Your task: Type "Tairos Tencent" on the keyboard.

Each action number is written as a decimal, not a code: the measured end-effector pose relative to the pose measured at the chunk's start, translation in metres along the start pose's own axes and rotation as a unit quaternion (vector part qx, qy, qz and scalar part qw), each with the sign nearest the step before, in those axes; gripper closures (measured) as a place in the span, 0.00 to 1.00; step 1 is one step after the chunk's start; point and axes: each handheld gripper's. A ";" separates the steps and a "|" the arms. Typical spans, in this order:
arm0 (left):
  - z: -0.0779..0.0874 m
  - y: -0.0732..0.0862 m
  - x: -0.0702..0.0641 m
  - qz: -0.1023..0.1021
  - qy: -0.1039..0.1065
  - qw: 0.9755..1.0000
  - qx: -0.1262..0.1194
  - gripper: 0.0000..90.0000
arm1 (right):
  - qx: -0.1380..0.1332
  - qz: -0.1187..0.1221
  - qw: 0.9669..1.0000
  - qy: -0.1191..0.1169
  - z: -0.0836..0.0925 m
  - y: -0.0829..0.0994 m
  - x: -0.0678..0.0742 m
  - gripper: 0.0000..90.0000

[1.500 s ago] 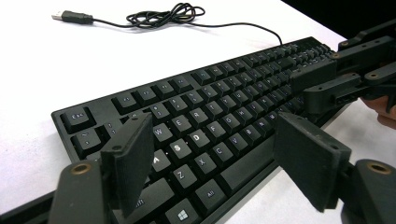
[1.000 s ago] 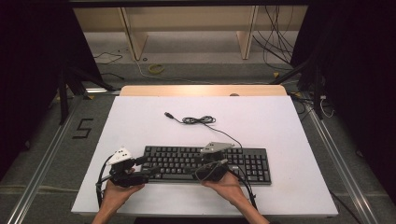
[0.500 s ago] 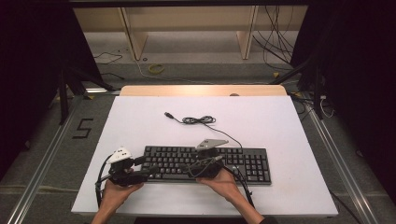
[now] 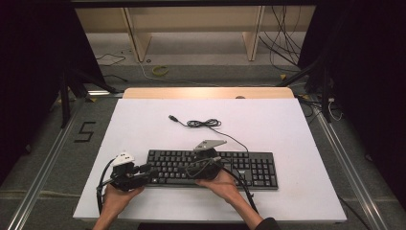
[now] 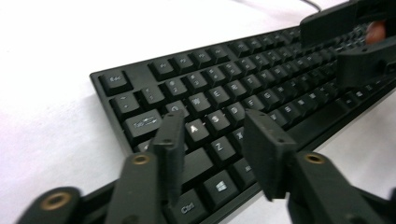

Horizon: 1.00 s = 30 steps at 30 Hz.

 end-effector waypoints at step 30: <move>-0.009 0.002 0.005 -0.008 -0.022 0.999 0.048 0.99 | 0.044 0.019 0.998 0.028 -0.037 -0.014 0.001 0.97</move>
Point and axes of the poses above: each handheld gripper's, and its own axes: z roughly backward along the jaws, y roughly out of its underside, x roughly to its left, and after that the axes turned 8 degrees about z, right-handed
